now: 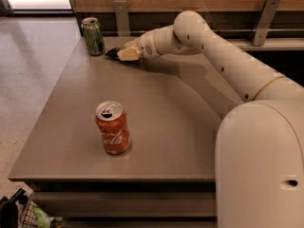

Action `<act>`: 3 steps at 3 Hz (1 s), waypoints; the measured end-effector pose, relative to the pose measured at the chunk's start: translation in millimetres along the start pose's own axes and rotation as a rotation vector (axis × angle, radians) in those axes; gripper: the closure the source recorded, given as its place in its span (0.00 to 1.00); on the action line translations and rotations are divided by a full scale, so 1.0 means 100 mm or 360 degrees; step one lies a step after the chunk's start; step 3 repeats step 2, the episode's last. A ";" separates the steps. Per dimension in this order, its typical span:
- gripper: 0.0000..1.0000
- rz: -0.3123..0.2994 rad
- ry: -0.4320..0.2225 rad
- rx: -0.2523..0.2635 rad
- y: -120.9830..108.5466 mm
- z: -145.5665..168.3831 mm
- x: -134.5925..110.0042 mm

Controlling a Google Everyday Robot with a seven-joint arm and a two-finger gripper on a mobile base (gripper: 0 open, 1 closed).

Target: Move rxbar chocolate near green can

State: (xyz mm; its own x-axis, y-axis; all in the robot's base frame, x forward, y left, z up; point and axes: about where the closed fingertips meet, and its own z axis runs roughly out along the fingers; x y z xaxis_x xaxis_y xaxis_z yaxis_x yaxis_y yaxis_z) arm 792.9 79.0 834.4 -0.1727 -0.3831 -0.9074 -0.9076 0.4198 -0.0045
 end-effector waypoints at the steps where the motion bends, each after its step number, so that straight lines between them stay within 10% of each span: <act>1: 0.13 0.0001 0.0001 -0.0008 0.02 0.03 0.00; 3: 0.00 0.0001 0.0003 -0.0016 0.04 0.06 0.01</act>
Offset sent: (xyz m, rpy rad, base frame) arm -0.0005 0.0030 -0.0016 0.0002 0.0024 0.0042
